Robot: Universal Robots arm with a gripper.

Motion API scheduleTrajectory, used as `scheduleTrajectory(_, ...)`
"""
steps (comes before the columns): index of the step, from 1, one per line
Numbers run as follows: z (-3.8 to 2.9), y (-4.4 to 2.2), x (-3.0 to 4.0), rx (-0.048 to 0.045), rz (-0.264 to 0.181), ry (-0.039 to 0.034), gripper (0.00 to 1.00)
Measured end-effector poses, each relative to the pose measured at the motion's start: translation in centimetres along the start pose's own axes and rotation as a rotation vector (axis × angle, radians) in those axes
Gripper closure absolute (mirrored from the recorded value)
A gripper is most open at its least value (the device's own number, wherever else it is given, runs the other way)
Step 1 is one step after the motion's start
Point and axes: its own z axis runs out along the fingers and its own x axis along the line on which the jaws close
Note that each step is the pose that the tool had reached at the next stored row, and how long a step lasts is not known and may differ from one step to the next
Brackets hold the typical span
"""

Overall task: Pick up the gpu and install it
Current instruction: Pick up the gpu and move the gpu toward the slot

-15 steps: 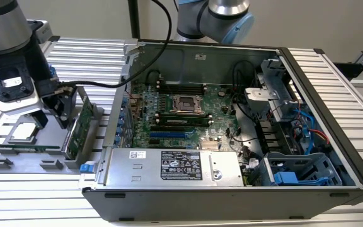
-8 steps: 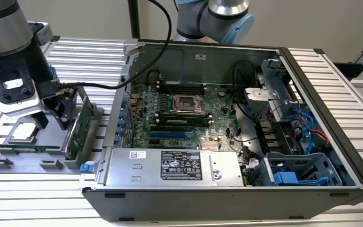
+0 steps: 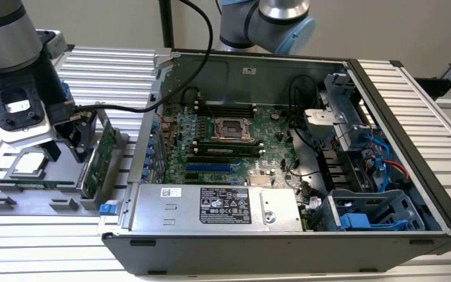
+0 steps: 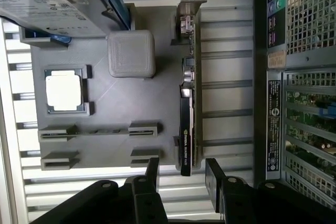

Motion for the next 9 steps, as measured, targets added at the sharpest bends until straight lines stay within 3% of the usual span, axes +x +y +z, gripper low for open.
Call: scheduleTrajectory(9,0.35,0.01,0.01,0.0045,0.000,-0.0002,0.00)
